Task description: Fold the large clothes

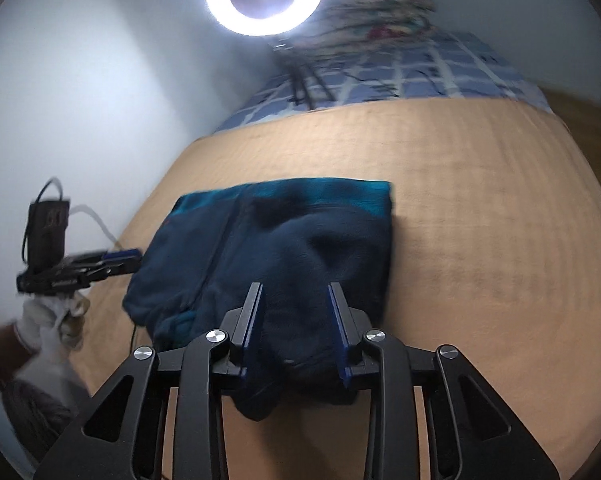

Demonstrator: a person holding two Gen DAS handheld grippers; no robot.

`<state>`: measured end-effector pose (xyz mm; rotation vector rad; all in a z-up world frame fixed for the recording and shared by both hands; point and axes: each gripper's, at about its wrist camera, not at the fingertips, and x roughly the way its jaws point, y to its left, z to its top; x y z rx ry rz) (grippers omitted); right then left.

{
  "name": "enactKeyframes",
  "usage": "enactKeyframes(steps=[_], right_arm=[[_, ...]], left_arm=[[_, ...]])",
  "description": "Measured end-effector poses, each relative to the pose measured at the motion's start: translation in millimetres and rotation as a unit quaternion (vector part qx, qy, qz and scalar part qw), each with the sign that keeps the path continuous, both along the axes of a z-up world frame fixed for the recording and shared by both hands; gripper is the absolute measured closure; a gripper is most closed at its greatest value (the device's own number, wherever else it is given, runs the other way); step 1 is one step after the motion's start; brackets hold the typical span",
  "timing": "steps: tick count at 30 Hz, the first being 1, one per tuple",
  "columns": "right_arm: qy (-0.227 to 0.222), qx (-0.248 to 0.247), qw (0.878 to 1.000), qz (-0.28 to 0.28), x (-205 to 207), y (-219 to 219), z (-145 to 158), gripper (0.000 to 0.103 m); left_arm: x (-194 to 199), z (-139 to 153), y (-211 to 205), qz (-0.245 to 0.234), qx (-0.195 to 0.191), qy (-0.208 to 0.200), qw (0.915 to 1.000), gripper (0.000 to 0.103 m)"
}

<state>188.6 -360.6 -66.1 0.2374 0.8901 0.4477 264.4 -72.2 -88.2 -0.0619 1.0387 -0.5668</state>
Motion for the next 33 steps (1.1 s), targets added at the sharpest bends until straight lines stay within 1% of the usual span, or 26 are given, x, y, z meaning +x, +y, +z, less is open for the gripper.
enactKeyframes(steps=[1,2,4,5,7,8,10,12,13,14,15,16,17,19,20,21,22,23,24,25,27,30,33], right_arm=[[0.008,-0.009,1.0,0.01,2,8,-5,0.08],[0.021,-0.018,0.999,0.019,3,15,-13,0.082],[0.042,-0.045,0.998,0.027,3,26,-33,0.083],[0.046,-0.054,0.997,0.028,2,28,-42,0.083],[0.047,-0.044,0.998,0.022,-1,27,-53,0.083],[0.049,-0.038,0.998,0.018,-2,26,-55,0.083],[0.051,-0.046,0.997,0.024,-2,26,-50,0.083],[0.046,-0.041,0.997,0.034,-2,23,-38,0.082],[0.042,-0.029,0.998,0.039,-3,20,-32,0.08],[0.033,-0.011,0.998,0.043,-5,15,-25,0.075],[0.021,0.008,0.999,0.043,-8,8,-17,0.07],[0.002,0.028,0.999,0.035,-11,-2,-8,0.054],[-0.013,0.037,0.999,0.028,-13,-6,-3,0.034],[-0.047,0.046,0.998,0.011,-14,-20,4,0.019],[-0.054,0.047,0.997,0.003,-11,-26,4,0.019],[-0.051,0.048,0.998,0.001,-5,-30,2,0.019],[-0.039,0.054,0.998,0.002,2,-34,-3,0.019],[-0.024,0.061,0.998,0.0,9,-38,-9,0.019],[-0.008,0.072,0.997,-0.007,16,-44,-17,0.019],[0.005,0.085,0.996,-0.013,21,-48,-25,0.019],[0.026,0.103,0.994,-0.015,30,-55,-37,0.019],[0.054,0.12,0.991,-0.013,42,-60,-56,0.019],[0.079,0.151,0.985,-0.012,52,-63,-71,0.019]], left_arm=[[-1,-6,-2,-0.001,0.001,0.007,1.0,0.062],[0,-14,-3,-0.001,0.004,0.015,0.9999,0.062],[-1,-27,-3,-0.003,0.011,0.022,0.9997,0.062],[-2,-33,-2,-0.005,0.009,0.024,0.9997,0.062],[-4,-39,-1,-0.009,0.007,0.024,0.9997,0.062],[-4,-40,-2,-0.012,0.008,0.021,0.9997,0.062],[-5,-35,-1,-0.014,0.008,0.023,0.9996,0.062],[-4,-23,5,-0.014,-0.01,0.026,0.9995,0.062],[-4,-18,11,-0.01,-0.023,0.025,0.9994,0.056],[-3,-11,21,-0.001,-0.042,0.023,0.9989,0.048],[-2,-5,29,0.009,-0.057,0.019,0.9982,0.03],[0,0,38,0.021,-0.071,0.015,0.9971,0.018],[4,4,49,0.037,-0.091,0.016,0.9951,0.013],[19,3,65,0.06,-0.115,0.037,0.9908,0.012],[28,-1,73,0.075,-0.134,0.056,0.9865,0.012],[36,-7,82,0.09,-0.158,0.078,0.9803,0.012],[41,-14,89,0.103,-0.178,0.096,0.974,0.012],[49,-24,97,0.118,-0.203,0.12,0.9646,0.012],[54,-31,101,0.124,-0.22,0.135,0.9581,0.012],[60,-41,104,0.127,-0.241,0.154,0.9497,0.011],[68,-55,106,0.13,-0.257,0.175,0.9415,0.011],[76,-71,108,0.126,-0.259,0.195,0.9376,0.011],[80,-85,103,0.119,-0.263,0.209,0.9344,0.012]])
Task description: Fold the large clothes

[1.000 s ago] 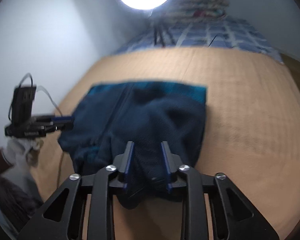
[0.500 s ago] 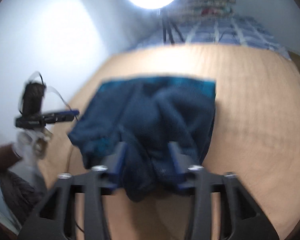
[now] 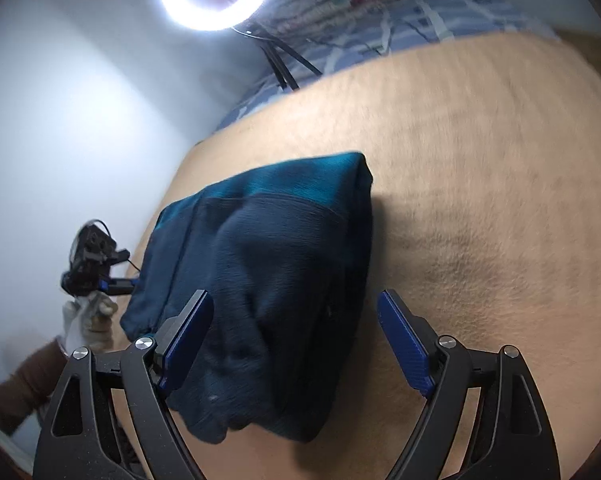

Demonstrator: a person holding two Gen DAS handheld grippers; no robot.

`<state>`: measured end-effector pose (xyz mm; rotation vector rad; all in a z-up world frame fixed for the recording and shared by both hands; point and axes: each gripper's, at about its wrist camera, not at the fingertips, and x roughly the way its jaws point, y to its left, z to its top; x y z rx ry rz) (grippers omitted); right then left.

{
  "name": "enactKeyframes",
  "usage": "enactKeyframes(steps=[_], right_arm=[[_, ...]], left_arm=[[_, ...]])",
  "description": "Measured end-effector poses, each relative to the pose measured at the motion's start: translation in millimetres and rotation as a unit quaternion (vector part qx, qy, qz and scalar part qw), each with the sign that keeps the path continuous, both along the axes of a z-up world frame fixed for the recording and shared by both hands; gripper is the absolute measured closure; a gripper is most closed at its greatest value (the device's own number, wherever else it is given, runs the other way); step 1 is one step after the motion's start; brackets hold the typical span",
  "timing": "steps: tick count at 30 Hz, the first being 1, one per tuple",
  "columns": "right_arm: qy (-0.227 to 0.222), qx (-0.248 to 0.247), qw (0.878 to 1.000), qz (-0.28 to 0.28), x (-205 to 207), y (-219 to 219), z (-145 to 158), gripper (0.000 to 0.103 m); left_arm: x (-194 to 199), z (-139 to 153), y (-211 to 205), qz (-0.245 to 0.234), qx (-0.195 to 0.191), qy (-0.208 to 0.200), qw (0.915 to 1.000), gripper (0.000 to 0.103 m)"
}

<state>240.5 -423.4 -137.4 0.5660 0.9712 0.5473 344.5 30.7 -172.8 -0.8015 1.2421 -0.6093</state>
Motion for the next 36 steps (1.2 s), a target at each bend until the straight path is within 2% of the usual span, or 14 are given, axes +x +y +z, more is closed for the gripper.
enactKeyframes(steps=[4,9,12,15,18,20,26,36], right_arm=[[0.022,0.041,0.999,0.019,9,4,-19,0.019],[0.036,0.06,0.997,0.027,16,14,-35,0.019],[0.033,0.067,0.997,0.027,17,16,-39,0.019],[0.032,0.062,0.997,0.031,20,20,-37,0.019],[0.032,0.05,0.998,0.036,20,25,-34,0.027],[0.032,0.041,0.998,0.036,19,29,-31,0.038],[0.026,0.002,0.999,0.028,18,41,-20,0.055],[0.013,-0.08,0.997,0.008,13,58,2,0.072]], left_arm=[[6,-8,-5,-0.003,-0.008,0.003,1.0,0.012],[15,-8,-20,-0.018,0.002,-0.006,0.9998,0.012],[17,-8,-32,-0.033,0.019,-0.011,0.9992,0.023],[16,-8,-39,-0.032,0.028,-0.015,0.999,0.027],[12,-6,-46,-0.033,0.047,-0.022,0.9981,0.037],[11,-3,-49,-0.032,0.058,-0.028,0.9974,0.041],[5,11,-61,-0.036,0.098,-0.049,0.9933,0.053],[-1,37,-85,-0.042,0.152,-0.085,0.9839,0.067]])
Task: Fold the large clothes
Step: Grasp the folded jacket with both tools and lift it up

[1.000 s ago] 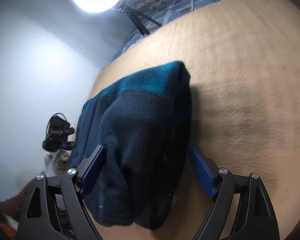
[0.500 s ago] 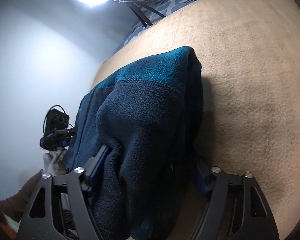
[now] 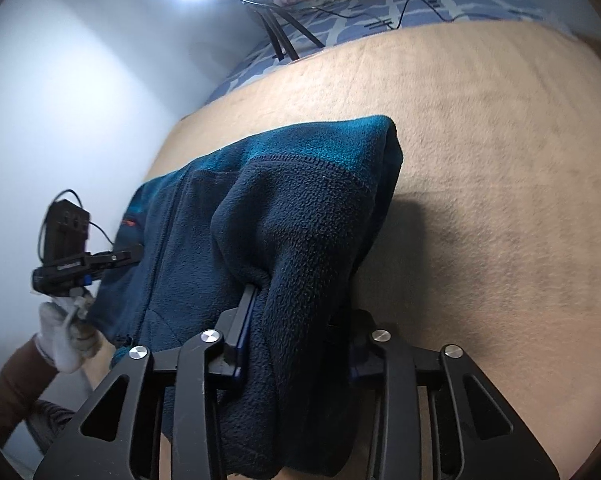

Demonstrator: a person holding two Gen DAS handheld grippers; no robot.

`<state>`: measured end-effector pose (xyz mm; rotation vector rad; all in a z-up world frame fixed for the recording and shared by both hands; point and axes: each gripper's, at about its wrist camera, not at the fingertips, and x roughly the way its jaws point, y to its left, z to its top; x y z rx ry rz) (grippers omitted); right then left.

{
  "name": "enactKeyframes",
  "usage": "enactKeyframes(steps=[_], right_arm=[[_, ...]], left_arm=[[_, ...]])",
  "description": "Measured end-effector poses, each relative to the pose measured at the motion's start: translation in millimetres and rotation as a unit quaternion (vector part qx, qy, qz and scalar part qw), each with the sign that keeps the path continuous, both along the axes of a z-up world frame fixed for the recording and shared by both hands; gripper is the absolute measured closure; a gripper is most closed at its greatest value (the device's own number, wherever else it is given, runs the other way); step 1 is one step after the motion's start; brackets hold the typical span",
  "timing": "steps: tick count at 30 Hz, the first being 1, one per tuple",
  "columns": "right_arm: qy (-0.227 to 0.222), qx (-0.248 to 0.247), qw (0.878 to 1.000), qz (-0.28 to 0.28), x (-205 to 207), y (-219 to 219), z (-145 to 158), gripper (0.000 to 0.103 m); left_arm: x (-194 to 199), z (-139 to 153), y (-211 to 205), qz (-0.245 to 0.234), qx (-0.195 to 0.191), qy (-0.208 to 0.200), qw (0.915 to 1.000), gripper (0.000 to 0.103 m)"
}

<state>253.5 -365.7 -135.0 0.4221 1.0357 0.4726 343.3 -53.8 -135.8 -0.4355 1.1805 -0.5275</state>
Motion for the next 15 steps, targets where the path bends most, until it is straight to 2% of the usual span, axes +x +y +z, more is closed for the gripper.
enactKeyframes(steps=[3,7,15], right_arm=[[-0.008,-0.02,1.0,0.0,-2,3,9,0.075],[-0.026,-0.04,0.999,0.002,-4,3,22,0.076],[-0.051,-0.069,0.996,-0.023,-5,-34,48,0.077]], left_arm=[[-4,12,-10,-0.008,0.017,-0.018,0.9997,0.069],[-4,22,-20,-0.017,0.02,-0.03,0.9992,0.07],[16,41,-76,-0.054,0.013,-0.057,0.9968,0.07]])
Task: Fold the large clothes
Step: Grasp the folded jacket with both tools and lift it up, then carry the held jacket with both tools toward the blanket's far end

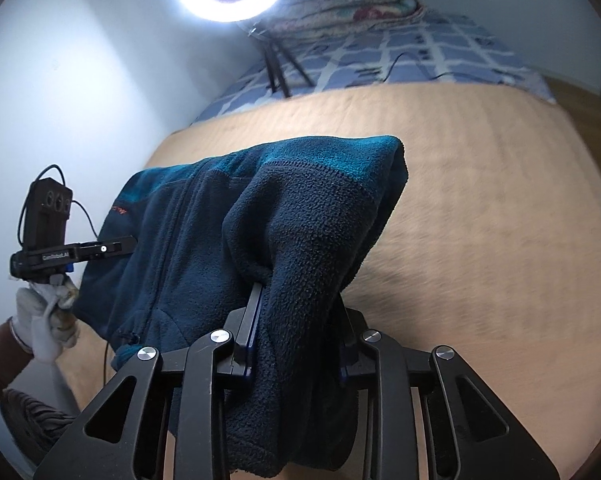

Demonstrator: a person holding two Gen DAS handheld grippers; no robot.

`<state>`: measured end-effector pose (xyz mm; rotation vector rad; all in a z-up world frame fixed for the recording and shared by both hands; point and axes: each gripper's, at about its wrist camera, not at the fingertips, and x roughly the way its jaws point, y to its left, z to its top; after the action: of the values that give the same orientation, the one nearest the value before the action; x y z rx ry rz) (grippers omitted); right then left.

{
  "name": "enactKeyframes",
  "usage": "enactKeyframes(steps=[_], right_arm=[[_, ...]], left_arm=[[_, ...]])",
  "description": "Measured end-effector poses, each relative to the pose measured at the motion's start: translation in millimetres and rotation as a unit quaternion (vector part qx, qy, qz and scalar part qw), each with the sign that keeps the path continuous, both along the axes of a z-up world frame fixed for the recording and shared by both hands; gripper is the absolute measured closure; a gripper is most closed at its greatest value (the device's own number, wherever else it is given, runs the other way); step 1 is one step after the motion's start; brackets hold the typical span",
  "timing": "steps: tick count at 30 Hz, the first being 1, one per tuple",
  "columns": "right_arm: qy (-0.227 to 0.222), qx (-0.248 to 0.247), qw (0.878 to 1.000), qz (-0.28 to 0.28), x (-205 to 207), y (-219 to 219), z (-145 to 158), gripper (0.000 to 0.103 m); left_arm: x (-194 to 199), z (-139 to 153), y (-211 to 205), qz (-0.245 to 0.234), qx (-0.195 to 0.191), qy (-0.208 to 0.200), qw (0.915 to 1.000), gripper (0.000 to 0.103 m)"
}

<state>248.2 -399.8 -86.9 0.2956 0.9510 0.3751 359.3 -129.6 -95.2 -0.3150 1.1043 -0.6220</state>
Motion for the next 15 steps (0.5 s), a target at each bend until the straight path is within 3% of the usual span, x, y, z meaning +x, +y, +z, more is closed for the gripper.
enactKeyframes(steps=[15], right_arm=[[-0.02,-0.067,0.993,-0.092,51,-130,14,0.078]], left_arm=[[91,10,-170,-0.08,-0.025,-0.047,0.9954,0.071]])
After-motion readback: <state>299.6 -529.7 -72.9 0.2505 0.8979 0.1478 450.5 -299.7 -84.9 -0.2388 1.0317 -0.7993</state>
